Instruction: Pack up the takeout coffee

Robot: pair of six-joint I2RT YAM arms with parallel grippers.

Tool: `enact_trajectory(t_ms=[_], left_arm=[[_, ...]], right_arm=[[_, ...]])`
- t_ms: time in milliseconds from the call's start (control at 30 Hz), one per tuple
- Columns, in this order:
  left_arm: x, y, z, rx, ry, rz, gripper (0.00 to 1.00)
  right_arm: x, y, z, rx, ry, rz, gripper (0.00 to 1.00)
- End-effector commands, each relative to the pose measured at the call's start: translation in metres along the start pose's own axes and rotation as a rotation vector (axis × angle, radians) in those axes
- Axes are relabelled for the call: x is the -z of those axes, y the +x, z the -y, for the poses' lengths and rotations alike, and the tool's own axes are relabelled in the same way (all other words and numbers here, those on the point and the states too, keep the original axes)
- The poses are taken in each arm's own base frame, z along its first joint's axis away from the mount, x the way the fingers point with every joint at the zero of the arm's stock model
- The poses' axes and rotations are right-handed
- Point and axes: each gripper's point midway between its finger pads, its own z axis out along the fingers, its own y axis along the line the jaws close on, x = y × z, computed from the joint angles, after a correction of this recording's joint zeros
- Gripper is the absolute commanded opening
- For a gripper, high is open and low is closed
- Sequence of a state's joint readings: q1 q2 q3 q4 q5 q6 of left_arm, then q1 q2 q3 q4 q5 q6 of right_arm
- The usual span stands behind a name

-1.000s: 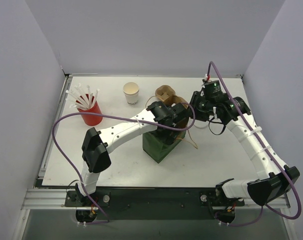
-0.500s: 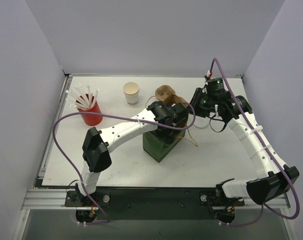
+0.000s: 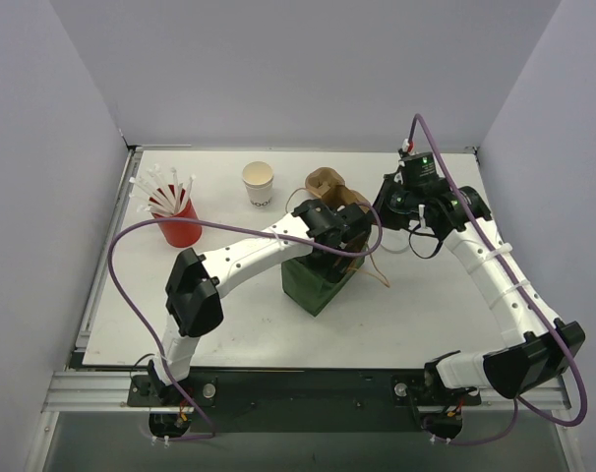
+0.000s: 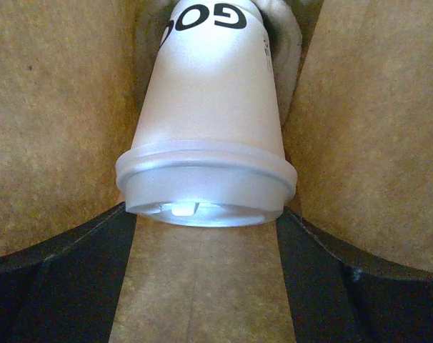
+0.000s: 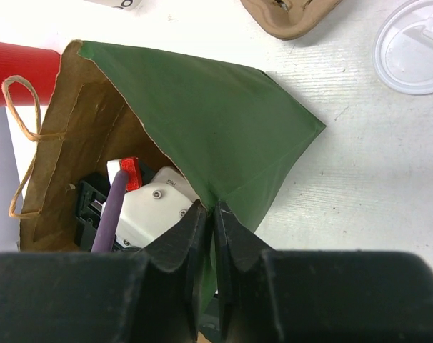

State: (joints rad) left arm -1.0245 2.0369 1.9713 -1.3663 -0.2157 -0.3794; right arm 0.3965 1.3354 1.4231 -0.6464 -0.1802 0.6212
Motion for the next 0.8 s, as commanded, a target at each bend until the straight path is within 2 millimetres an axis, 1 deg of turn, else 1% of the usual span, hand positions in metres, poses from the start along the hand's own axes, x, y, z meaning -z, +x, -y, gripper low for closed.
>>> enact_trajectory(t_ms=[0, 133, 267, 400, 433, 533, 600, 667, 767], left_arm=[[-0.012, 0.025, -0.013, -0.053, -0.067, -0.142, 0.38], [-0.014, 0.026, -0.015, -0.054, -0.071, -0.148, 0.38], [-0.012, 0.024, -0.015, -0.051, -0.067, -0.142, 0.38], [-0.01, 0.024, -0.015, -0.046, -0.054, -0.142, 0.38], [-0.01, 0.023, -0.016, -0.044, -0.054, -0.142, 0.38], [-0.008, 0.023, -0.015, -0.041, -0.049, -0.139, 0.38], [-0.007, 0.022, -0.015, -0.041, -0.046, -0.137, 0.38], [-0.007, 0.021, -0.015, -0.04, -0.045, -0.134, 0.38], [-0.005, 0.022, -0.014, -0.036, -0.04, -0.133, 0.38]], right_arm=[[0.002, -0.004, -0.016, 0.007, -0.053, 0.014, 0.05], [-0.001, -0.005, -0.016, 0.001, -0.047, 0.011, 0.02], [0.0, -0.005, -0.017, -0.005, -0.049, 0.007, 0.02], [0.007, -0.007, -0.021, -0.007, -0.06, 0.017, 0.1], [0.009, -0.009, -0.022, -0.007, -0.064, 0.022, 0.17], [0.019, -0.013, -0.027, -0.01, -0.076, 0.043, 0.25], [0.023, -0.015, -0.026, -0.007, -0.069, 0.053, 0.27], [0.022, -0.014, -0.024, 0.0, -0.062, 0.049, 0.28], [0.017, -0.008, -0.021, -0.001, -0.059, 0.024, 0.26]])
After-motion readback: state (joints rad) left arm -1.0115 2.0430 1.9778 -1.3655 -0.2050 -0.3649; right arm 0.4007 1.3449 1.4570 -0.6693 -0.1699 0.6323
